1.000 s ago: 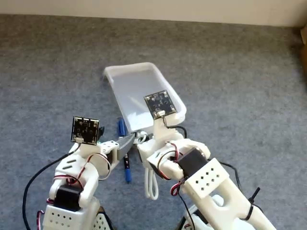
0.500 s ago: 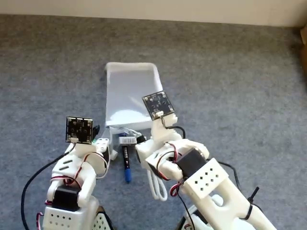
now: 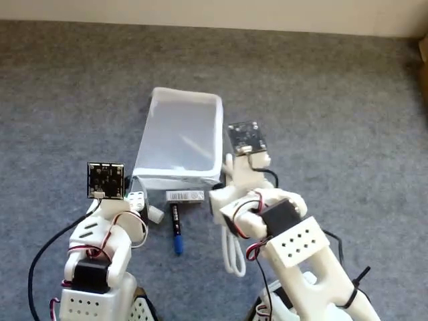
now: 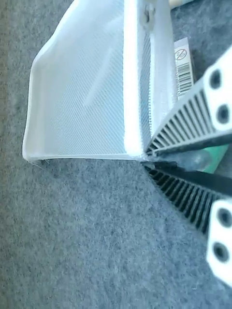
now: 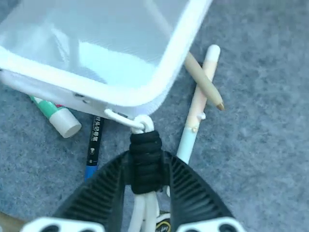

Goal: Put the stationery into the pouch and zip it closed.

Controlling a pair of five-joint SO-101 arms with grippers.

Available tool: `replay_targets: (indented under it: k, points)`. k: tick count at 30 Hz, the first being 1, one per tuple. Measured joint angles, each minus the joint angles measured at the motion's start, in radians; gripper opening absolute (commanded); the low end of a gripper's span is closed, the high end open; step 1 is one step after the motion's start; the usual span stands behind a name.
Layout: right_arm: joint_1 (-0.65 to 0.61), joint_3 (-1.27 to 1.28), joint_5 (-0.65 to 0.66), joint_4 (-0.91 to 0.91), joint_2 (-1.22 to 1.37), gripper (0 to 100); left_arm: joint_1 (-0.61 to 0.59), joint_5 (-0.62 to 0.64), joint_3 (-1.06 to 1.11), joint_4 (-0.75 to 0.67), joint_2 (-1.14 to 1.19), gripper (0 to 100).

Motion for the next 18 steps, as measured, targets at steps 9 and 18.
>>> replay_targets:
  k: [9, 18]
  points:
    - [0.086, -0.023, 0.0, 0.074, -0.002, 0.3, -0.002, 0.0, 0.0, 0.0, 0.0, 1]
    - [0.091, -0.023, 0.0, 0.097, -0.008, 0.3, -0.002, 0.0, 0.0, 0.0, 0.0, 1]
